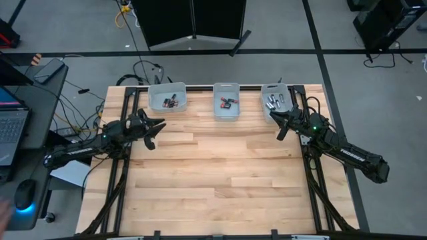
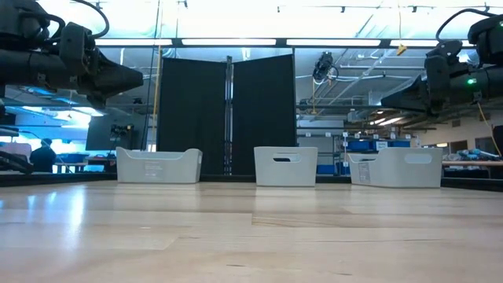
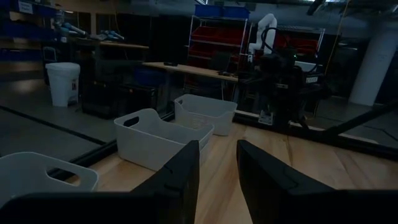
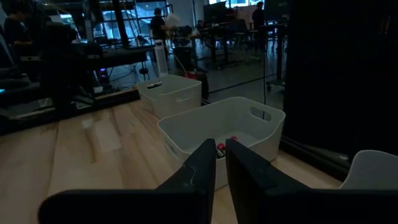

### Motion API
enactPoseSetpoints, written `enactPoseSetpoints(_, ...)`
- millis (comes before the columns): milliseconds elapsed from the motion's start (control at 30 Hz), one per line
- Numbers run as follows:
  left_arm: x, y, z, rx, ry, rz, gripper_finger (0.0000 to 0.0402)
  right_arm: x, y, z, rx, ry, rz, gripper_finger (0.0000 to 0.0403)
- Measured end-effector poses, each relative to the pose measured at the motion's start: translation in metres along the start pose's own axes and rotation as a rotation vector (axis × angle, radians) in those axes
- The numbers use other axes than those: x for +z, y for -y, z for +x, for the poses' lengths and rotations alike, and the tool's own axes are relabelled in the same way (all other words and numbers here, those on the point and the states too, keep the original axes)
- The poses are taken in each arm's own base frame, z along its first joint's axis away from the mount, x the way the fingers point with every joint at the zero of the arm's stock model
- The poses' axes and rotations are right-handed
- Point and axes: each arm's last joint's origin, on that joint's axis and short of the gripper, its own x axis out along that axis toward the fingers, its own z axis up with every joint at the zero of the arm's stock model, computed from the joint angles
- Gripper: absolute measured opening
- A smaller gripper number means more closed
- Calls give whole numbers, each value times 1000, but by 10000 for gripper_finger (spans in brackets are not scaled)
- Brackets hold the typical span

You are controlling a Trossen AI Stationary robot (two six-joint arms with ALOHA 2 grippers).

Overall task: Sort batteries
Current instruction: Return to Home Position

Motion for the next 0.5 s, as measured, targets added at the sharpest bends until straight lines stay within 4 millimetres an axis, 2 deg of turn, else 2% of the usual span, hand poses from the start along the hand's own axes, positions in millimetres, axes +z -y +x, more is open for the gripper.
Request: enactPoseSetpoints(500,0,0,0,0,0,0,115,0,0,0,0,0,0,52)
